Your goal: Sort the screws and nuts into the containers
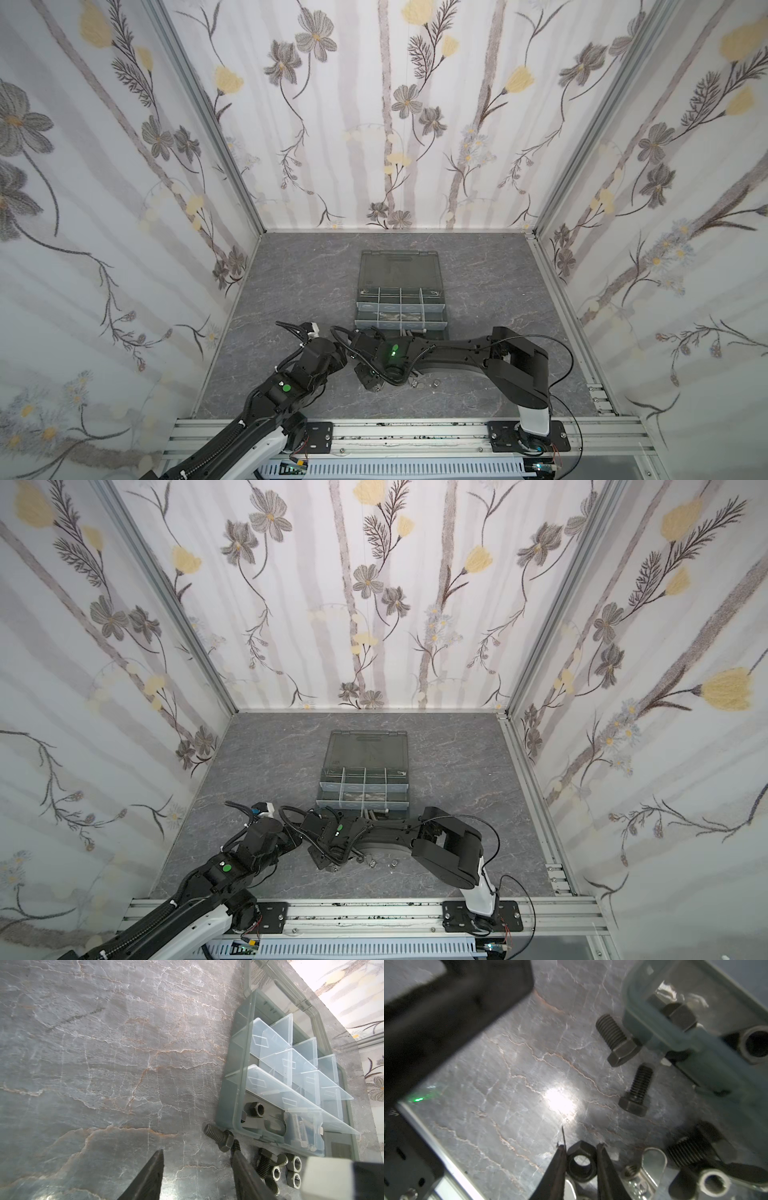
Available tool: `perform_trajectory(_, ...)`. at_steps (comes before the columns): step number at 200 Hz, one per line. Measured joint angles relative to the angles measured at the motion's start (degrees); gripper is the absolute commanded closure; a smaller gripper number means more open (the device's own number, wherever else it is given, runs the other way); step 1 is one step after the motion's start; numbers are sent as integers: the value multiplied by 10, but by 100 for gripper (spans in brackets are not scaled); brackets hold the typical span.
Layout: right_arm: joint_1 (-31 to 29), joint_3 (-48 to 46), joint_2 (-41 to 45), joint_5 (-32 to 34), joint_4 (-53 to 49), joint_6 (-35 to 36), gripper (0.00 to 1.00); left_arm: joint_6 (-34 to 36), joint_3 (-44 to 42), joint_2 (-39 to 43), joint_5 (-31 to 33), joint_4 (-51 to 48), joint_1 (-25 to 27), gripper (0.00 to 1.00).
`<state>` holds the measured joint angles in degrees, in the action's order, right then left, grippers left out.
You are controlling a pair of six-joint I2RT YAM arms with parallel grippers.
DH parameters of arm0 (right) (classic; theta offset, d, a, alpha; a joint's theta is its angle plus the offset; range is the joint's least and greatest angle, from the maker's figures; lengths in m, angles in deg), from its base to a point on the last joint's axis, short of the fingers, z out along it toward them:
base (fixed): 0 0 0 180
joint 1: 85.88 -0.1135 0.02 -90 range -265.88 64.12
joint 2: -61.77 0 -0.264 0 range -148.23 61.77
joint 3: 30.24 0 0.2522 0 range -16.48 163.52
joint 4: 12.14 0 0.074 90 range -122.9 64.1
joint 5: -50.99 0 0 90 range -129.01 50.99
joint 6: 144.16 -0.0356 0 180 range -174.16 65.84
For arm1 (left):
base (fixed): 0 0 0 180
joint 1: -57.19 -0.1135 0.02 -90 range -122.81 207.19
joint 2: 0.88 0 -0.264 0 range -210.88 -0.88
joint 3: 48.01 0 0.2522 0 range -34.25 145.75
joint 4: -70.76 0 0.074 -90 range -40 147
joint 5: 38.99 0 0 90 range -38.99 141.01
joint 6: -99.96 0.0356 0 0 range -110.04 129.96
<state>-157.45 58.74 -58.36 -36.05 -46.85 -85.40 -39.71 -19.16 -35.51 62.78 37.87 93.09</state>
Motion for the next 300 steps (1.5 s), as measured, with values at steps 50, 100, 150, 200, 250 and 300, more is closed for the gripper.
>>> perform_trajectory(50, 44, 0, 58, 7, 0, 9, 73, 0, -2, 7, -2, 0, -1, 44)
perform_trajectory(100, 97, 0, 72, 31, -1, 18, 73, -1, -4, 9, -4, 0, -1, 44)
perform_trajectory(150, 100, 9, 68, 32, 0, 22, 73, -2, -6, 15, -9, 0, -1, 44)
perform_trajectory(200, 65, 4, 65, 17, 5, 12, 72, -2, -7, 9, -11, 0, -1, 44)
perform_trajectory(250, 65, -40, 97, 12, 18, -8, 71, 0, -1, -35, -15, 0, -1, 50)
perform_trajectory(300, 67, -89, 130, 13, 36, -23, 70, 2, 1, -71, -24, 0, 2, 56)
